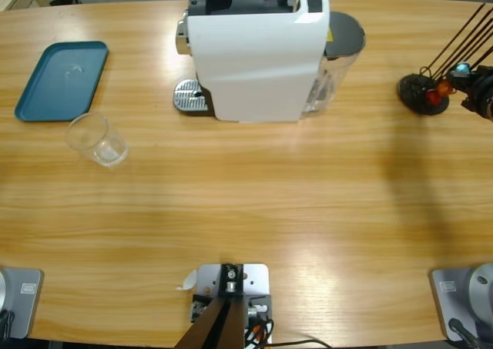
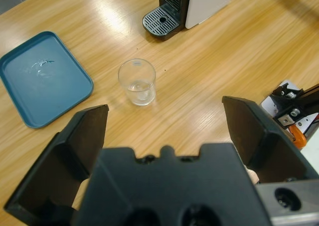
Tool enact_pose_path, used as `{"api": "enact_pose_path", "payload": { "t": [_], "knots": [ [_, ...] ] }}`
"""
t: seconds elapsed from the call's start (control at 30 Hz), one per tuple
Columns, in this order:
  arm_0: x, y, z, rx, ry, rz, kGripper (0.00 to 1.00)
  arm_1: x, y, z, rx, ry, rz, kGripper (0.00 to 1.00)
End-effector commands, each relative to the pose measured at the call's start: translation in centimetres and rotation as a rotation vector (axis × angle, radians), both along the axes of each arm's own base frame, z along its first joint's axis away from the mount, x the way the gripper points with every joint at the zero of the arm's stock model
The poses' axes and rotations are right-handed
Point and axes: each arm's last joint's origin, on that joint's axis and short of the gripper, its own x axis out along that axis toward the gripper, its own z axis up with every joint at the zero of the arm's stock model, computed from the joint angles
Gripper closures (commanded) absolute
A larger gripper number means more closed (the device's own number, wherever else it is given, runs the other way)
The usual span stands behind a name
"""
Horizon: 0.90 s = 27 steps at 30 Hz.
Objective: Pour coffee
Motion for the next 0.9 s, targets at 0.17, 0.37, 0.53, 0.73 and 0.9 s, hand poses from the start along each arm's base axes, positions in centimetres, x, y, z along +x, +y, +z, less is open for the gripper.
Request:
{"api": "enact_pose_path", "payload": {
  "t": [0.17, 0.37, 0.53, 0.73, 0.9],
  "knots": [
    [-0.3, 0.3, -1.3, 0.010, 0.015, 0.011, 0.000, 0.2, 0.0, 2.8, -0.002, -0.052, 0.027, 1.000],
    [-0.3, 0.3, -1.4, 0.007, 0.011, 0.011, 0.000, 0.9, 0.1, 6.1, -0.005, -0.102, 0.036, 1.000],
    [-0.3, 0.3, -1.5, 0.007, 0.012, 0.010, 0.000, 0.8, 0.1, 8.6, -0.013, -0.131, 0.031, 1.000],
    [-0.2, 0.3, -1.5, 0.005, 0.012, 0.012, 0.000, -0.1, -0.2, 10.7, -0.015, -0.169, 0.031, 1.000],
    [-0.2, 0.2, -1.6, 0.004, 0.012, 0.013, 0.000, -2.6, -0.2, 13.9, -0.030, -0.205, 0.057, 1.000]
  ]
}}
